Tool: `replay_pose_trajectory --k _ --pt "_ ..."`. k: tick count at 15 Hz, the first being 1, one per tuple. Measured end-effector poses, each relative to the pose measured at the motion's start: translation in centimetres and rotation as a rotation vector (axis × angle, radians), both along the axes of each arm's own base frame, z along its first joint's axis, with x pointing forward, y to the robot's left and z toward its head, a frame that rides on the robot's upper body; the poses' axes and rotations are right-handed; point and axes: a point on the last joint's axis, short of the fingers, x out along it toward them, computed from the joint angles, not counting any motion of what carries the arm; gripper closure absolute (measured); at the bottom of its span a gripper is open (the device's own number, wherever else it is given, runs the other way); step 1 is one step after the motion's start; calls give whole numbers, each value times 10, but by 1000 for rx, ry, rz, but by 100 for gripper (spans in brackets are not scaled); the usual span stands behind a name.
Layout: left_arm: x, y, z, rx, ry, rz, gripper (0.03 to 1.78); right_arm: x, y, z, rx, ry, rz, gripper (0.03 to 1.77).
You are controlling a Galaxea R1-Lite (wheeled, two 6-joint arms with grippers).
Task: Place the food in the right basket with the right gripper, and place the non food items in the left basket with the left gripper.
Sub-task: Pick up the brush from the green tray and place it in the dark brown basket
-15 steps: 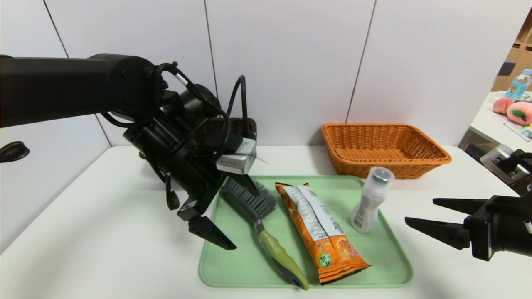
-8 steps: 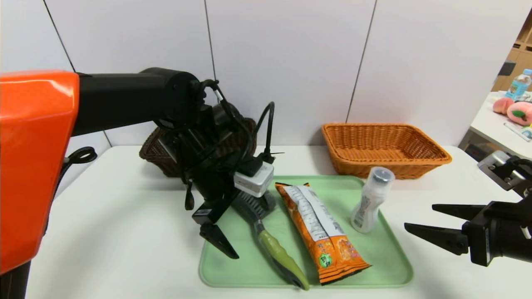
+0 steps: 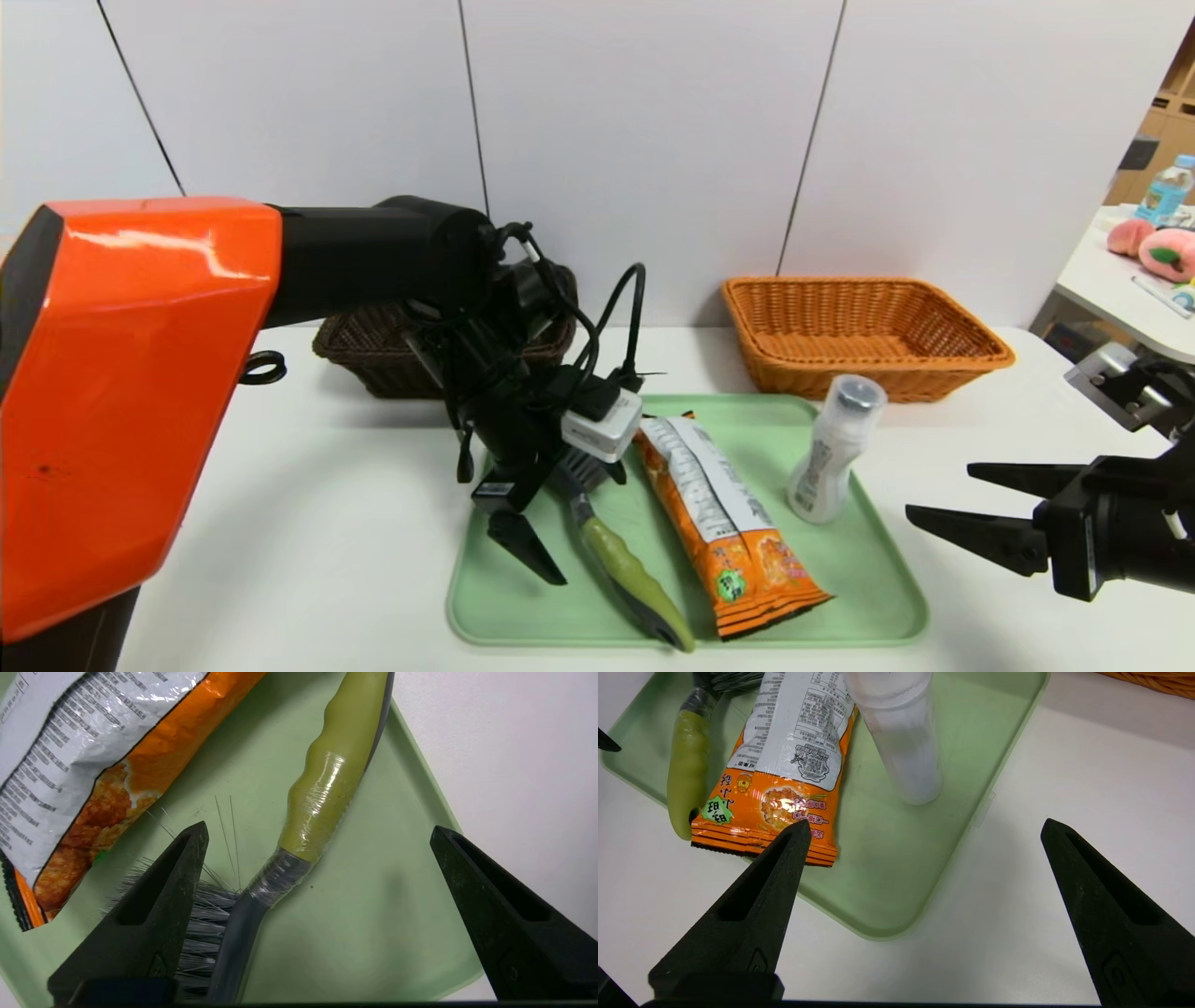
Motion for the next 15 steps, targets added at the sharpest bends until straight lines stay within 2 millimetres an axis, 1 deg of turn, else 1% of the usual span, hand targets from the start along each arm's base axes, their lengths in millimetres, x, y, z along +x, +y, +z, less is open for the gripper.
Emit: replay_pose_trajectory --k 3,7,11,15 --pt "3 -4 -9 11 17 2 12 0 0 -1 0 4 0 10" --pt "6 -4 -15 32 17 8 12 1 0 -1 7 12 -4 10" --pt "8 -6 -15 25 -5 10 12 1 0 -1 12 14 -7 10" --pt "4 -10 -12 53 -41 7 12 1 0 -1 13 16 -8 10"
